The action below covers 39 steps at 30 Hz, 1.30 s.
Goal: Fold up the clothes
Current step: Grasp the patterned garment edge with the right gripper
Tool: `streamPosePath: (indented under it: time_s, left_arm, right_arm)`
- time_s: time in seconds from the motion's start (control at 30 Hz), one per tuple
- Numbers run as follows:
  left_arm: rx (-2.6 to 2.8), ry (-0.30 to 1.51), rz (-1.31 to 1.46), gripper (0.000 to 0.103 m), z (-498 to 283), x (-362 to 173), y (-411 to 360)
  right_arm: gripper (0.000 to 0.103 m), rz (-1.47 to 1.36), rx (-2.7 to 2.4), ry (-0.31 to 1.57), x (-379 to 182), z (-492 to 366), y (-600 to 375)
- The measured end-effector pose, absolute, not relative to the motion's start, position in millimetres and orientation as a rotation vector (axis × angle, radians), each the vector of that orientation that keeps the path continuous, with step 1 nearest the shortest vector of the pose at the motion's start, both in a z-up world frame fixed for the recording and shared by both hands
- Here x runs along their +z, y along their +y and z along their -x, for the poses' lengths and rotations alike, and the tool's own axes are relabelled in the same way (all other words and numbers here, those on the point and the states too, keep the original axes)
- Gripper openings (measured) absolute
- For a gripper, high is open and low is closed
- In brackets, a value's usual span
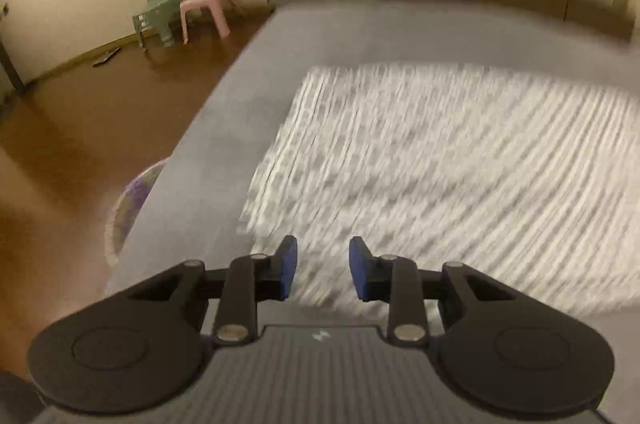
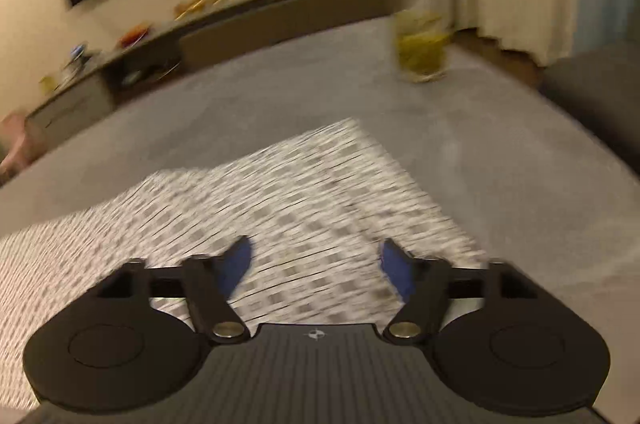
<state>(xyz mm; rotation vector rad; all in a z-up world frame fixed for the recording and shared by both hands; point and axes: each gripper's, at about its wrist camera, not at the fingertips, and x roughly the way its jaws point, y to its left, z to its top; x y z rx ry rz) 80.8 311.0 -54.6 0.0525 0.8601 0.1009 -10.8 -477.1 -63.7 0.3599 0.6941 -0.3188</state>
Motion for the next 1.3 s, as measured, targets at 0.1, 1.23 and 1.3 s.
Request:
streamPosePath:
  time_s: [0.1,1.23,1.3]
  left_arm:
    - [0.049,0.807,0.008,0.031,-87,-35,293]
    - [-0.580,0.874,0.086,0.041,-125,-67,60]
    - [-0.662,0.957,0.187,0.047,-136,-78,26]
  right_arm:
    - [0.084,-0.365,-0.396,0.702,-71,21,-495]
    - [0.012,0.266,0.131,0.458,-60,42,-295]
    - [0.013,0.274,0.160,0.480,-62,44,-288]
